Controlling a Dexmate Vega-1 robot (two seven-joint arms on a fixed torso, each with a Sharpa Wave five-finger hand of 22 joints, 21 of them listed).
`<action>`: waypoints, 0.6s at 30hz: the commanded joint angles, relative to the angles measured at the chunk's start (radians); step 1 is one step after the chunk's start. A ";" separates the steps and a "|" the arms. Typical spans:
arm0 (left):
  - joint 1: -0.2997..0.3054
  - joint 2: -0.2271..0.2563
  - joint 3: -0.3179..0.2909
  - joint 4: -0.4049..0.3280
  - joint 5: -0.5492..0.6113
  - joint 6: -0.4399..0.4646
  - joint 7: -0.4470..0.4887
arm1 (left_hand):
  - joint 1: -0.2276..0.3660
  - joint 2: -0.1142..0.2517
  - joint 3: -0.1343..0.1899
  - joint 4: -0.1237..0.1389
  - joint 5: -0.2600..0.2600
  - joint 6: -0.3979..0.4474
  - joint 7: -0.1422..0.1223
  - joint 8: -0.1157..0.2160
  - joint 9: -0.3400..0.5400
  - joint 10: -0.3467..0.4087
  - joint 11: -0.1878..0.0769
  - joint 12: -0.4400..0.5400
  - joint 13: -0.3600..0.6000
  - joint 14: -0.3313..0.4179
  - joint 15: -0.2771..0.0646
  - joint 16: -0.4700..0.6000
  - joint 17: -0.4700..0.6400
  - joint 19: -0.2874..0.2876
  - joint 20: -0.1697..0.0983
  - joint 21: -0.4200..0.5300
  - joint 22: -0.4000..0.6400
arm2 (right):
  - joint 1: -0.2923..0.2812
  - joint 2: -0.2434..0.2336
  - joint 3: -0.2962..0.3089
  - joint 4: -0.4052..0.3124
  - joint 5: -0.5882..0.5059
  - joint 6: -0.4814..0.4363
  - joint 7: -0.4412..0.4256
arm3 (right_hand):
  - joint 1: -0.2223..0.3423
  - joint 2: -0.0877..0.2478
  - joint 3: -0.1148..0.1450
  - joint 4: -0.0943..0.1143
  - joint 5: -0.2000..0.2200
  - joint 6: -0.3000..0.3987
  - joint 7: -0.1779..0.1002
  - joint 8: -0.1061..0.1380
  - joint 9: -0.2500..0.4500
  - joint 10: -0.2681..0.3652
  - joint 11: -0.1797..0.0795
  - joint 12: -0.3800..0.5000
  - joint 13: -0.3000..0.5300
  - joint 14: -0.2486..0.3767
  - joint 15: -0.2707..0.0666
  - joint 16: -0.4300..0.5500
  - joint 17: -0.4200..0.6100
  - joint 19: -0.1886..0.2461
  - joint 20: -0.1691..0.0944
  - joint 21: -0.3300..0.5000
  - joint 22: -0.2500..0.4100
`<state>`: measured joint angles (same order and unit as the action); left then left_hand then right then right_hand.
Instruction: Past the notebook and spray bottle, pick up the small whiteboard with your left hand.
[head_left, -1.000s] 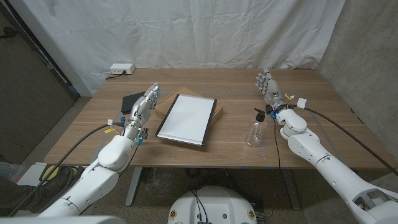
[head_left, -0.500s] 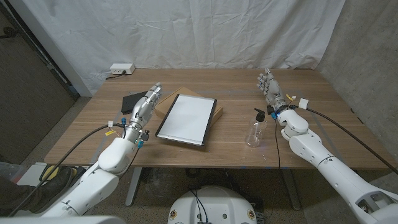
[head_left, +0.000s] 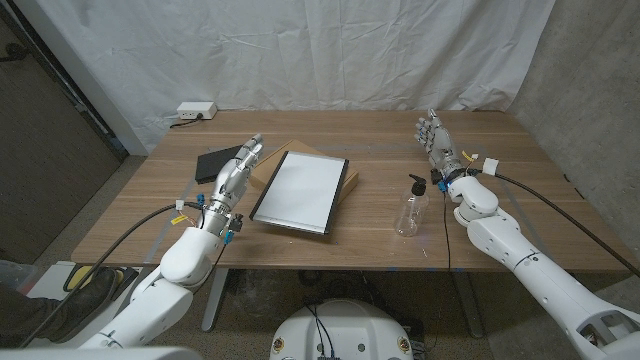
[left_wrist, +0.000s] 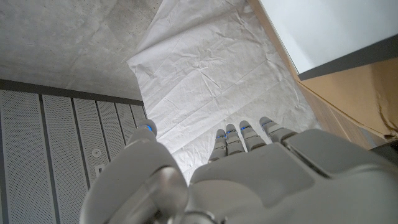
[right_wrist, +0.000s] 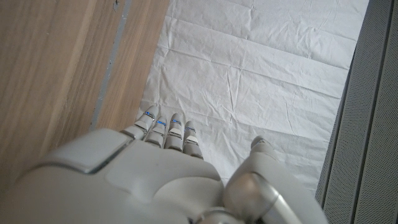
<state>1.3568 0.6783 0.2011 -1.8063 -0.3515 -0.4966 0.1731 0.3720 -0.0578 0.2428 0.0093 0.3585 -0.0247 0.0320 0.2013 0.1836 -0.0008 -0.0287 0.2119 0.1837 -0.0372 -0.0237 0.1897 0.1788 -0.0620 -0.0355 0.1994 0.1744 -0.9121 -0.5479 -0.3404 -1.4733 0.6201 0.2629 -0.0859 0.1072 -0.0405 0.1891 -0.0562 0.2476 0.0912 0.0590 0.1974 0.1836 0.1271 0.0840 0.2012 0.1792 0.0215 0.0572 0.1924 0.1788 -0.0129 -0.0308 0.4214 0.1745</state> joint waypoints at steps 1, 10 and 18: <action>0.029 -0.010 0.006 -0.036 0.090 0.007 0.045 | 0.015 0.001 0.004 -0.007 -0.002 0.010 0.003 0.007 0.003 0.008 -0.006 0.002 0.004 0.006 0.002 0.006 0.002 0.005 -0.037 0.005 0.005 | -0.001 0.001 0.002 -0.008 0.003 0.004 0.004 | 0.006 -0.001 -0.003 -0.002 0.002 0.007 -0.002 0.002 0.004 0.008 0.003 0.008 0.002 0.009 0.003 0.003 0.006 0.010 -0.004 -0.004 0.004; 0.027 -0.010 0.009 -0.012 0.121 -0.035 0.033 | 0.028 0.003 0.005 -0.014 -0.003 0.016 0.003 0.007 0.003 0.016 -0.003 0.003 0.004 0.017 0.000 0.007 0.002 0.029 -0.048 0.013 0.005 | 0.003 0.002 0.001 -0.016 -0.008 -0.002 -0.012 | 0.007 0.000 -0.004 -0.003 0.002 0.007 -0.003 0.001 0.005 0.010 0.002 0.008 0.002 0.010 0.003 0.002 0.006 0.012 -0.003 -0.008 0.004; 0.051 -0.011 0.002 -0.013 0.142 -0.051 0.040 | 0.036 0.002 0.005 -0.019 -0.003 0.018 0.000 0.006 0.003 0.022 -0.005 0.004 0.004 0.026 -0.001 0.008 0.002 0.043 -0.054 0.016 0.004 | 0.011 0.006 -0.005 -0.017 -0.023 0.003 -0.018 | 0.007 0.001 -0.005 -0.003 0.001 0.008 -0.003 0.002 0.005 0.009 0.001 0.008 0.002 0.014 0.001 0.003 0.006 0.015 -0.003 -0.010 0.004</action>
<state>1.3859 0.6690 0.2071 -1.8252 -0.2452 -0.5170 0.2077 0.3969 -0.0564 0.2471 -0.0032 0.3585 -0.0085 0.0303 0.2013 0.1836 0.0118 -0.0306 0.2119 0.1837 -0.0168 -0.0217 0.1898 0.1788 -0.0283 -0.0299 0.2111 0.1744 -0.9120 -0.5473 -0.3392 -1.4864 0.6134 0.2617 -0.0936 0.1072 -0.0405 0.1862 -0.0591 0.2476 0.0912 0.0590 0.1973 0.1836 0.1270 0.0840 0.2012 0.1791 0.0259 0.0610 0.1924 0.1788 -0.0043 -0.0323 0.4141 0.1745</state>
